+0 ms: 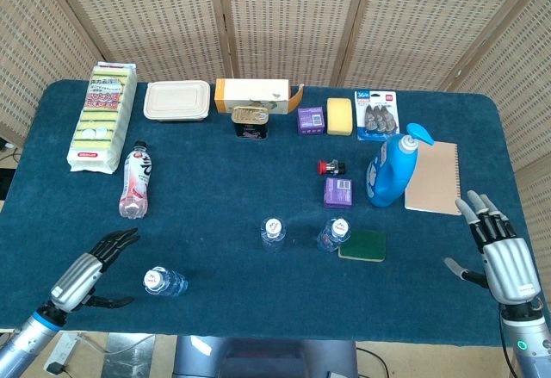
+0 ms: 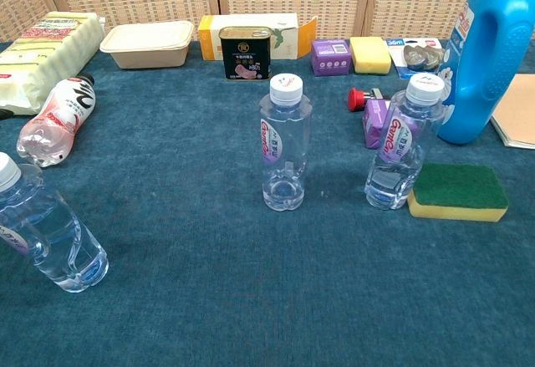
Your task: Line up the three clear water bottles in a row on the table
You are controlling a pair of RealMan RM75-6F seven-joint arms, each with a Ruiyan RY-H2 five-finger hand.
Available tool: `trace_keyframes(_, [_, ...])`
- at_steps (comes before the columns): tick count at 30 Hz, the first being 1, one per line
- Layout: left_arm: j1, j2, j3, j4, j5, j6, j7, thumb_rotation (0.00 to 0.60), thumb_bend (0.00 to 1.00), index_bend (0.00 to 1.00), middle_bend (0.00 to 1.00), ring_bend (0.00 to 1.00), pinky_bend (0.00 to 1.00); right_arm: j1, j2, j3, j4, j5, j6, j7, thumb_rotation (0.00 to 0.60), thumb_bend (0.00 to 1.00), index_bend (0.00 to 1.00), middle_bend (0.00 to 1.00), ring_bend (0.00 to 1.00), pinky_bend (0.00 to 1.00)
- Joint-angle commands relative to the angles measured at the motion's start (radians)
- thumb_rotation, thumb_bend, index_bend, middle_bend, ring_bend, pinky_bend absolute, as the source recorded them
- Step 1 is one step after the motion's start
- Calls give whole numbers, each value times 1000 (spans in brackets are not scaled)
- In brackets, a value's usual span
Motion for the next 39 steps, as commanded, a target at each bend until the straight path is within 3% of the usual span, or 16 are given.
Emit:
trace_keyframes(1, [-14,-11,9,-27,-4,-25,25,600,30,0,0,0,22,-15,0,-1,7,-12,21,22,600,0,37,8,0,170])
trace_keyframes(14, [-72,-80,14,-103,-25,-123,94,600,73,0,0,0,29,-38,1,3,26,-45,52,118,600,0,37,9,0,170])
trace_keyframes(17, [-78,-103,6,-105,-36,-130,109,600,114,0,33,9,205,-39,2,10,30,-38,48,127,600,0,37,9,0,171])
trace_keyframes(18, [-76,-115,-1,-104,-44,-129,123,600,125,5,91,42,293,-39,2,12,31,-36,45,128,600,0,37,9,0,171])
trace_keyframes(20, [-71,-139,-12,-97,-58,-124,155,600,138,73,221,128,374,-39,3,16,32,-32,41,129,600,0,37,8,0,170])
trace_keyframes(22, [-67,-161,-20,-91,-69,-119,175,600,156,244,353,233,414,-40,3,18,31,-29,35,131,600,0,37,9,0,170])
trace_keyframes(24, [-67,-188,-25,-82,-75,-121,192,600,169,359,421,287,434,-40,5,21,28,-27,31,134,600,0,38,9,0,170])
trace_keyframes(26, [-69,-202,-27,-73,-81,-120,194,600,175,409,446,304,441,-42,8,22,24,-25,25,128,600,0,38,9,0,171])
trace_keyframes(29, [-69,-212,-31,-61,-85,-108,187,600,176,438,459,308,441,-55,36,13,-22,14,-25,65,600,0,45,11,0,170])
trace_keyframes(33, [-73,-218,-41,-51,-90,-85,168,600,176,459,479,322,441,-80,120,4,-213,137,-136,-136,600,0,55,9,0,152])
trace_keyframes(35, [-79,-218,-51,-51,-92,-69,144,600,176,469,488,329,441,-87,143,12,-294,180,-154,-207,600,0,55,3,0,148])
trace_keyframes(39, [-99,-218,-79,-48,-106,-59,104,600,176,481,499,341,441,-97,150,30,-346,214,-149,-274,600,0,55,0,0,139])
